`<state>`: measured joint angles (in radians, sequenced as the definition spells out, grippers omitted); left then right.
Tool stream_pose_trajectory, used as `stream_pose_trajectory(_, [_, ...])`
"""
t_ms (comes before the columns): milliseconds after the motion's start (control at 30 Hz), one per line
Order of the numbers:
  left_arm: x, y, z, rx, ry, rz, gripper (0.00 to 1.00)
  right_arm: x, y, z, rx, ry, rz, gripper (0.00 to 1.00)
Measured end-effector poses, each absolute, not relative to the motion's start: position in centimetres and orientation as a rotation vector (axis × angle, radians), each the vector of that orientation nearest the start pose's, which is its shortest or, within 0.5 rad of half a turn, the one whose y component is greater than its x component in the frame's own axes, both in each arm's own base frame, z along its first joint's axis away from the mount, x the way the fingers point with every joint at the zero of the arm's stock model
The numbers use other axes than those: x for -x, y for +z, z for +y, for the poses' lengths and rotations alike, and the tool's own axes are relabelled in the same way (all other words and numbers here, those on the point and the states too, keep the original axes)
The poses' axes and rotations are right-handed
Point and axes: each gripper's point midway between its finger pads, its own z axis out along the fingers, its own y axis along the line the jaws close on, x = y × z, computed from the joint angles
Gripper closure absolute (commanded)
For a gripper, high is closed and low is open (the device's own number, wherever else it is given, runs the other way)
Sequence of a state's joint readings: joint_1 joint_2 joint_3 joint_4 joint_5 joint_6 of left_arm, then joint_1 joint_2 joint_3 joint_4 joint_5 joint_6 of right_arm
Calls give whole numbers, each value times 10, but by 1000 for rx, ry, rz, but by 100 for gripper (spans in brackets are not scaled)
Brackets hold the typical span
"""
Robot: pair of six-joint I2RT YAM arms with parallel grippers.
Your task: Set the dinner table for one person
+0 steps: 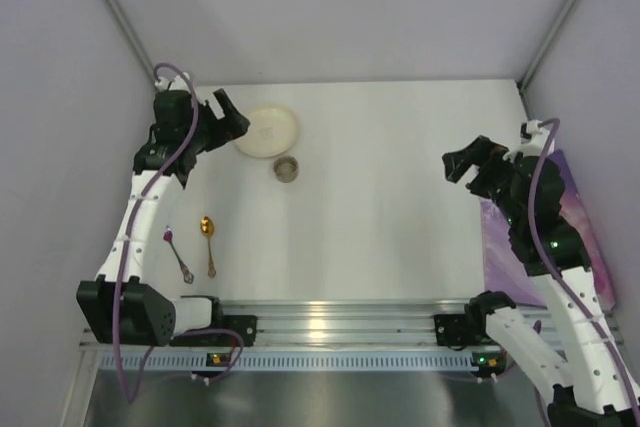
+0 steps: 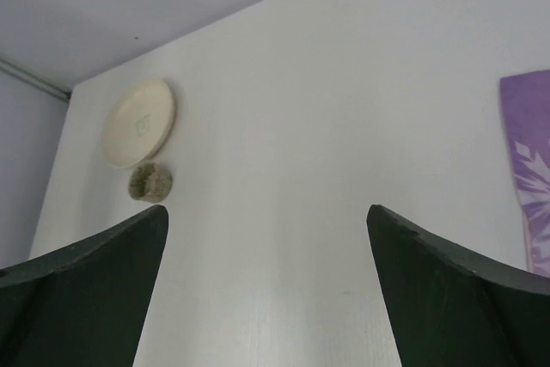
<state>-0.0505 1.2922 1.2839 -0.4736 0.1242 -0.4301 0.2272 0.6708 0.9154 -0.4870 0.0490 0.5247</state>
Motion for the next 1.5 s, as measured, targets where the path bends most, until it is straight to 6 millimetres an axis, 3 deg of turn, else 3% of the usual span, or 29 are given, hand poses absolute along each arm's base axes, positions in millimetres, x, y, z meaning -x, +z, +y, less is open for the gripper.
stream_pose_trajectory(100, [-380, 274, -63, 373, -483, 2068, 1, -271, 287, 62, -359, 388, 1887, 0])
stream_pose_trajectory(300, [-362, 236, -95, 423, -597, 2223, 1, -333, 246, 50, -420, 219, 2154, 0])
stream_pose_trajectory(333, [-356, 231, -101, 416, -598, 2251, 1, -349, 214, 43, -459, 179, 2252, 0])
stream_pose_trajectory(367, [-348, 224, -108, 406, -603, 2282, 2, -355, 195, 38, -483, 152, 2306, 0])
stream_pose_trajectory(467, [-328, 215, -119, 393, -625, 2338, 5, -353, 133, 14, -574, 34, 2497, 0])
stream_pose_trajectory(633, [-296, 213, -124, 379, -645, 2352, 5, -345, 86, -42, -742, -114, 2614, 1])
stream_pose_trajectory(767, [-279, 221, -127, 363, -667, 2340, 6, -345, 67, -78, -839, -183, 2644, 7])
stream_pose_trajectory(933, [-274, 224, -127, 372, -670, 2336, 6, -341, 41, -86, -839, -226, 2717, 18])
stream_pose_trajectory(1067, [-272, 222, -126, 378, -662, 2350, 7, -337, 22, -86, -843, -233, 2760, 52])
stream_pose_trajectory(1133, [-270, 223, -125, 381, -657, 2358, 7, -339, 21, -87, -845, -229, 2752, 60])
stream_pose_trajectory(1233, [-270, 226, -124, 373, -646, 2356, 7, -342, 20, -88, -843, -222, 2740, 82])
stream_pose_trajectory(1267, [-270, 227, -124, 371, -643, 2357, 7, -342, 20, -88, -841, -222, 2738, 96])
stream_pose_trajectory(1500, [-271, 223, -122, 362, -623, 2371, 7, -342, 19, -86, -842, -178, 2711, 100])
